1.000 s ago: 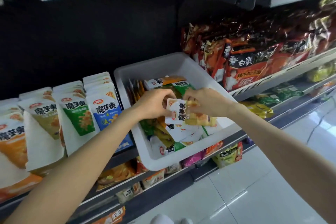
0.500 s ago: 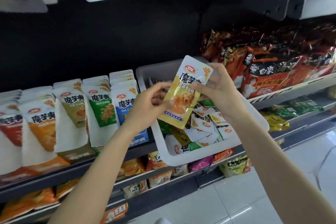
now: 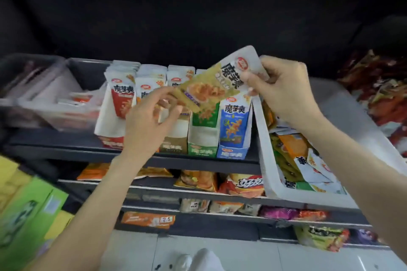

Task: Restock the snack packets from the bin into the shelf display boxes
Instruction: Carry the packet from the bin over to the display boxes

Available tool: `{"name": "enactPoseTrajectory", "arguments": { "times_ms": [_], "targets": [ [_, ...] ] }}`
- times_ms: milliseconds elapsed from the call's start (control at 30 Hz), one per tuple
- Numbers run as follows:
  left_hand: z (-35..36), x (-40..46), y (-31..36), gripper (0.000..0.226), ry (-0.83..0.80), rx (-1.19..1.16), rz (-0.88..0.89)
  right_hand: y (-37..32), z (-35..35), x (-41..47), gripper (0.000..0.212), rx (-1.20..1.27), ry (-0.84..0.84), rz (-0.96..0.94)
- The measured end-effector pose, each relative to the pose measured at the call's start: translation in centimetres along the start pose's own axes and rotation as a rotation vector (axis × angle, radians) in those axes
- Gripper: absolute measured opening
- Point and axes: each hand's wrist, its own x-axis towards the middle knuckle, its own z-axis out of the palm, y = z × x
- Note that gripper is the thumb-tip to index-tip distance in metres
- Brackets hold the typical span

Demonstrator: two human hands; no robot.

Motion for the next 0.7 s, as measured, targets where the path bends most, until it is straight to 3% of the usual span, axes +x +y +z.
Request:
{"name": "enactPoseTrajectory", "arguments": {
  "times_ms": [67, 200, 400, 567, 600, 700],
  "targets": [
    [-0.9, -0.1, -2.7, 0.034, -0.056, 0.18, -0.131, -0.5, 1.9, 2.2, 0.034, -0.068, 0.037, -0.004],
    [-1.2, -1.5, -6.0, 0.029, -0.296, 0.438, -0.128, -1.7, 5.5, 6.1, 0.027, -0.393, -0.009, -0.009],
    [-1.5, -2.6, -6.3, 0.013, -0.319, 0.372, -0.032, -2.4, 10.5, 8.6, 0.01, -0.79, -0.199, -0.024],
    [-1.6, -2.5, -6.5, 0.008, -0.331, 0.394, -0.014, -0.7, 13.9, 9.3, 0.014, -0.803, -0.44, -0.007],
    [-1.6, -2.4, -6.6, 0.008, -0.328, 0.393, -0.015, -0.1, 14.4, 9.3, 0.008, -0.806, -0.46, -0.017],
    [-1.6, -2.4, -6.7, 0.008, -0.326, 0.378, -0.022, 1.2, 15.1, 9.2, 0.024, -0.807, -0.445, -0.002]
  ]
}}
